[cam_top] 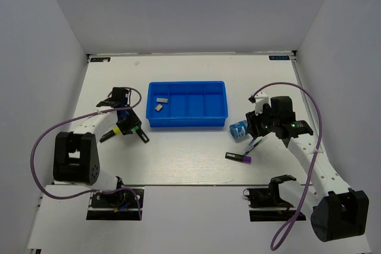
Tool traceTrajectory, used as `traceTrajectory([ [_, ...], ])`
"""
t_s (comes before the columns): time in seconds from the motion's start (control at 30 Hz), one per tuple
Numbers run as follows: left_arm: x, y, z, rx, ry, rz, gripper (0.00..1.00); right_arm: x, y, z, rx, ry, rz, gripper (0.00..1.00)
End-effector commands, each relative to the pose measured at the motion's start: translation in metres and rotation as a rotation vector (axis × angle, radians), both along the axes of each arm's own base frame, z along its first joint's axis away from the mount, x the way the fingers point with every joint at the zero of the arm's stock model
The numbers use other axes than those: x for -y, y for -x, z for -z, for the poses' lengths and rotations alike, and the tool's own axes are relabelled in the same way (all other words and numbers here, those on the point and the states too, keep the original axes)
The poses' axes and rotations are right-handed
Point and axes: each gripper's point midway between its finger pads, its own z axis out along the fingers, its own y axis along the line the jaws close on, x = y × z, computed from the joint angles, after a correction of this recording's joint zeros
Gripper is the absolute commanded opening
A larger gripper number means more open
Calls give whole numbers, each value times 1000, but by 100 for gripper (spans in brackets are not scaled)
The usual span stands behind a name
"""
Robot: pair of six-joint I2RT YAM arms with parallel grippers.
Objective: Sort the stationery into containers
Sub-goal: Grab a piece of stationery with the left arm, then place the stationery into the container
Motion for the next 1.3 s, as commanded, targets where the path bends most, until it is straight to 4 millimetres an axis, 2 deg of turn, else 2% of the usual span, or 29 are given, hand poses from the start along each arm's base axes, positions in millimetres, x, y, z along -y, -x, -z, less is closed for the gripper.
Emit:
traceTrajectory([
  [0.0,3,-9,4,-4,-17,-17,54,-1,-5,-13,38,-9,1,55],
  [0.17,6,-23,12,-4,-24,-22,55,0,-4,-12,38,-4,3,55],
  [0.37,2,-21,24,-64,-77,-6,55,0,-5,-11,37,-3,4,55],
  [0.4,-1,-17,26,-80,-93,1,53,0,-5,-12,39,-1,6,55],
  [0.43,-2,-14,30,-95,-99,4,44,0,-5,-11,36,-2,5,55],
  [0.53,-8,0,36,-131,-121,19,28,1,-5,-13,43,-1,6,55],
  [0.6,-14,7,37,-142,-119,10,26,0,-6,-14,49,-3,8,55],
  [0.7,-19,11,30,-132,-105,18,16,0,-6,-15,53,-7,7,55],
  [0.8,-16,4,11,-78,-77,35,4,0,-6,-16,57,-10,8,55],
  [0.83,-11,-6,-9,-14,-57,64,2,0,-5,-16,55,-11,5,55],
  [0.9,-5,-13,-26,38,-31,86,0,0,-5,-15,55,-9,6,55],
  [0.93,-1,-20,-47,89,-23,102,0,0,-4,-16,54,-8,6,55],
  [1.0,3,-23,-74,166,-22,119,0,-1,-4,-16,56,-12,4,55],
  [1.07,16,-33,-103,260,-2,162,0,-1,-5,-16,57,-9,5,55],
  [1.13,40,-46,-128,351,45,227,0,-1,-5,-15,54,-13,2,44],
  [1.17,52,-49,-129,354,86,265,0,-2,-4,-15,51,-13,0,35],
  [1.2,67,-53,-134,373,109,306,0,-2,-4,-14,48,-13,1,13],
  [1.23,84,-67,-135,400,138,344,0,-2,-5,-15,50,-15,2,2],
  [1.27,99,-73,-143,430,151,375,0,-2,-4,-14,46,-15,-1,0],
])
